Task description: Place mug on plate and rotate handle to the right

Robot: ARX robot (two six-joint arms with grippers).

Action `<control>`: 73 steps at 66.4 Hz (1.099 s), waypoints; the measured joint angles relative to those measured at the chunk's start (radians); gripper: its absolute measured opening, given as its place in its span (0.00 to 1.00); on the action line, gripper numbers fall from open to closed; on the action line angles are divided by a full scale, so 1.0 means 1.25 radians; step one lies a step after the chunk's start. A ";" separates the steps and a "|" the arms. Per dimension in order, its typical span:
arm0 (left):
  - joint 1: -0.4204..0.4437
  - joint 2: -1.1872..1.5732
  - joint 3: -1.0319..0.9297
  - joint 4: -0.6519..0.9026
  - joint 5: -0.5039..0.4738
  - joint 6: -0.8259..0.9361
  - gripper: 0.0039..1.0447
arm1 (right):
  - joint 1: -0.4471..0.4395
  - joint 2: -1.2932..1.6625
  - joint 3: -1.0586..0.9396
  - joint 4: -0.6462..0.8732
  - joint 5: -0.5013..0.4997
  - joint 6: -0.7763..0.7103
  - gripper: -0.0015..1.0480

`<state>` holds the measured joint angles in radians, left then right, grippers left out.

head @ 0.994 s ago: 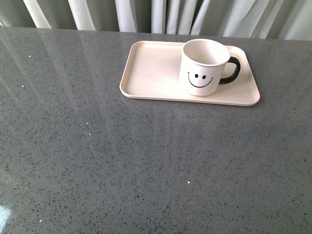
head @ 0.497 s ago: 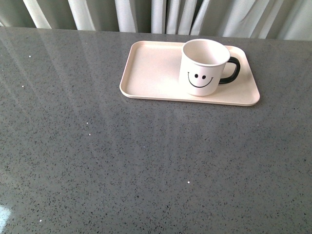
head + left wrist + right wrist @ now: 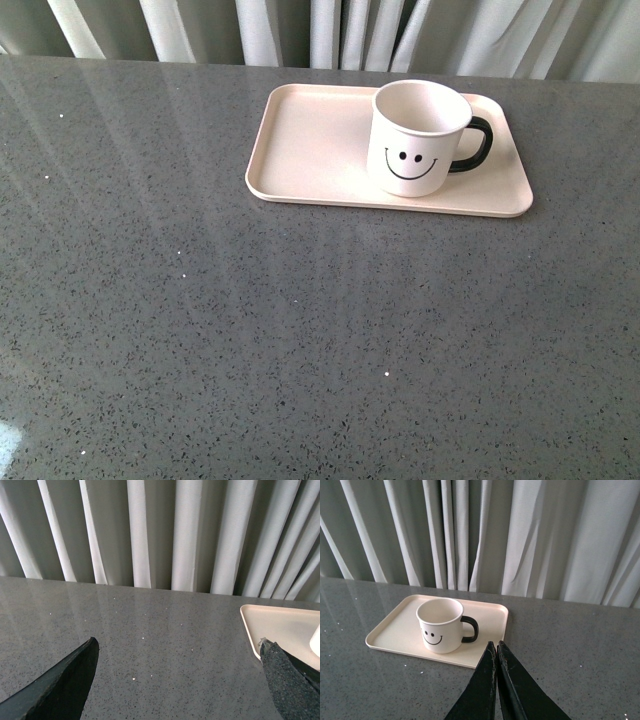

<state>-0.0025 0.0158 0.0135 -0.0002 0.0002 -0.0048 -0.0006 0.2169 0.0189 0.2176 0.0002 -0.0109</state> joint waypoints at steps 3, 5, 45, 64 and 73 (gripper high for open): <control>0.000 0.000 0.000 0.000 0.000 0.000 0.91 | 0.000 -0.010 0.000 -0.010 0.000 0.000 0.02; 0.000 0.000 0.000 0.000 0.000 0.000 0.91 | 0.000 -0.016 0.000 -0.016 0.000 0.000 0.02; 0.000 0.000 0.000 0.000 0.000 0.000 0.91 | 0.000 -0.169 0.000 -0.173 0.000 0.000 0.58; 0.000 0.000 0.000 0.000 0.000 0.000 0.91 | 0.000 -0.169 0.000 -0.173 0.000 0.001 0.91; 0.000 0.000 0.000 0.000 0.000 0.000 0.91 | 0.000 -0.169 0.000 -0.173 0.000 0.001 0.91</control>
<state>-0.0025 0.0158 0.0135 -0.0002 0.0002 -0.0048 -0.0006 0.0055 0.0189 0.0017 0.0002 -0.0101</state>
